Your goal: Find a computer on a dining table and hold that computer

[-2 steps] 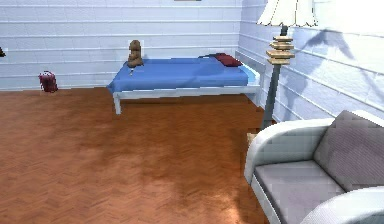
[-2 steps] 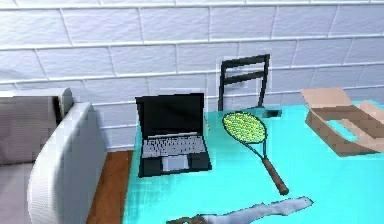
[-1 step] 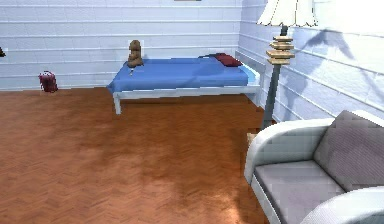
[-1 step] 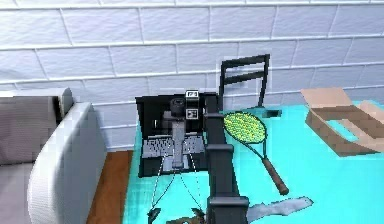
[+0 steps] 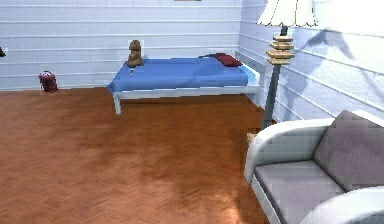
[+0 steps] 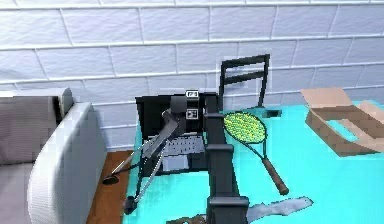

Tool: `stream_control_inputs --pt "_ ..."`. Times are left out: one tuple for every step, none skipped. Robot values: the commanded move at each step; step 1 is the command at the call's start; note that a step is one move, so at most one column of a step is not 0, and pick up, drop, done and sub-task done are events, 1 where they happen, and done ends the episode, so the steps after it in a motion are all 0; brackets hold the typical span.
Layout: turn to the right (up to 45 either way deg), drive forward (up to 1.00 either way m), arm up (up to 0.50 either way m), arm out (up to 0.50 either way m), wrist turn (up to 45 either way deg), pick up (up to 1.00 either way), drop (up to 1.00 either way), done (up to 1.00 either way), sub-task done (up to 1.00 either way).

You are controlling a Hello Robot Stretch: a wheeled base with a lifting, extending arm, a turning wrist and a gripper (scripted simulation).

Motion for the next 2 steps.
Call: stream_control_inputs --pt "0.0 0.0 0.0 0.0 45.0 0.0 0.0 0.0 0.0" --pt "0.0 0.0 0.0 0.0 45.0 0.0 0.0 0.0 0.0"
